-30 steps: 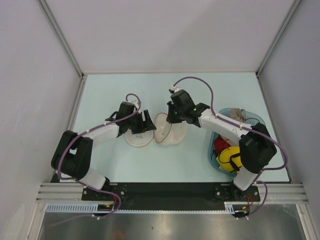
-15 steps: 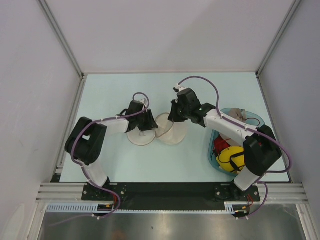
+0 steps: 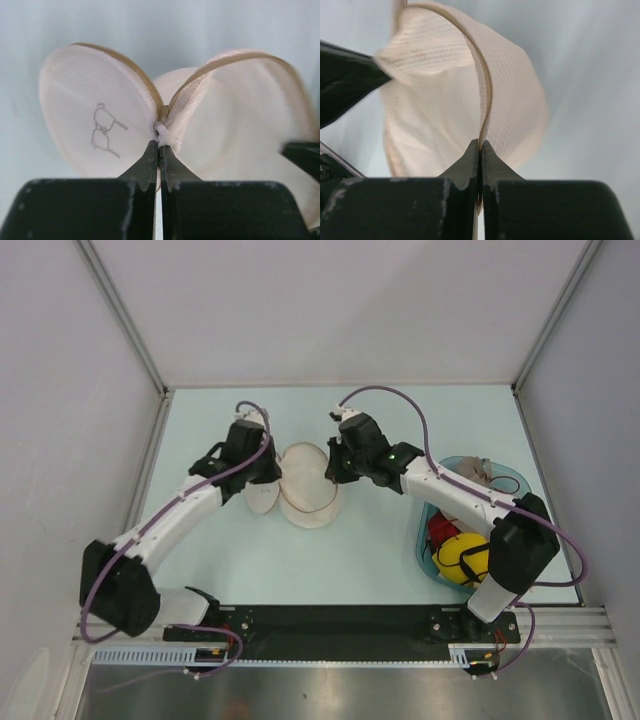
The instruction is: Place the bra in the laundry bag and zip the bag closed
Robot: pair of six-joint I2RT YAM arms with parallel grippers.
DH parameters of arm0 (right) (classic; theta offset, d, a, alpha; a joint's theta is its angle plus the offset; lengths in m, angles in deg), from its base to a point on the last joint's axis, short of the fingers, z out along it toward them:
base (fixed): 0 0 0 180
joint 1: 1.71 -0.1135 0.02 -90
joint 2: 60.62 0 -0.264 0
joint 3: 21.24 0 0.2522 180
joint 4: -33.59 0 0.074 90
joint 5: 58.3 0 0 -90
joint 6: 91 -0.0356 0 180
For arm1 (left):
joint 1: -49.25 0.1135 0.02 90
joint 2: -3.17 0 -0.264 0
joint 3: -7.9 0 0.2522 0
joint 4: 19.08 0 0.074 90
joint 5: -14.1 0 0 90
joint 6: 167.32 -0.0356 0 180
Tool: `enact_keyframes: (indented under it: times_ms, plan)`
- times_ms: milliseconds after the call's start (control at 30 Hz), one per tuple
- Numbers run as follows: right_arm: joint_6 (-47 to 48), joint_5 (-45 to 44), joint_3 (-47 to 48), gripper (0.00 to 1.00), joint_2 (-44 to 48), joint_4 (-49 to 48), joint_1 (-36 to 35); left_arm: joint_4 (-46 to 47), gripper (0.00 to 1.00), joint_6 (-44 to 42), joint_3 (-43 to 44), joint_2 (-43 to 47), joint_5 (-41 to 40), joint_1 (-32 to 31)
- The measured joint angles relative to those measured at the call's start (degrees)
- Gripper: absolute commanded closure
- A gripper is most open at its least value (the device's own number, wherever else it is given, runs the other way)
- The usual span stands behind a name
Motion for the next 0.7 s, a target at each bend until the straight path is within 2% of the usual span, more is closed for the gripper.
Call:
enact_keyframes:
  times_ms: [100,233,367,533,633,700]
  plan:
    - [0.76,-2.93,5.25,1.0,-0.72,1.7,-2.73,-7.34,1.0,-3.02,6.29,7.89,-0.9,0.07]
    - [0.94,-5.33,11.06,1.0,-1.53,1.64,-6.34,-14.16,1.0,-6.01,13.07,13.46,0.11,0.04]
    - [0.24,-5.57,12.46,1.0,-2.86,0.17,-7.56,-19.78,1.0,-7.39,13.0,17.79,-0.7,1.18]
    - [-1.7,-5.31,12.57,0.95,-8.96,-1.11,-6.71,-20.17,1.0,-7.43,6.54,16.7,0.81,8.22]
    - [-2.93,-4.55,12.57,0.71,-12.96,-1.03,-6.36,-20.31,1.0,-7.34,0.57,16.04,0.85,12.31]
    - [-3.54,-4.15,12.61,0.58,-14.84,-0.33,-6.36,-20.13,1.0,-7.32,-2.69,16.04,1.7,15.32]
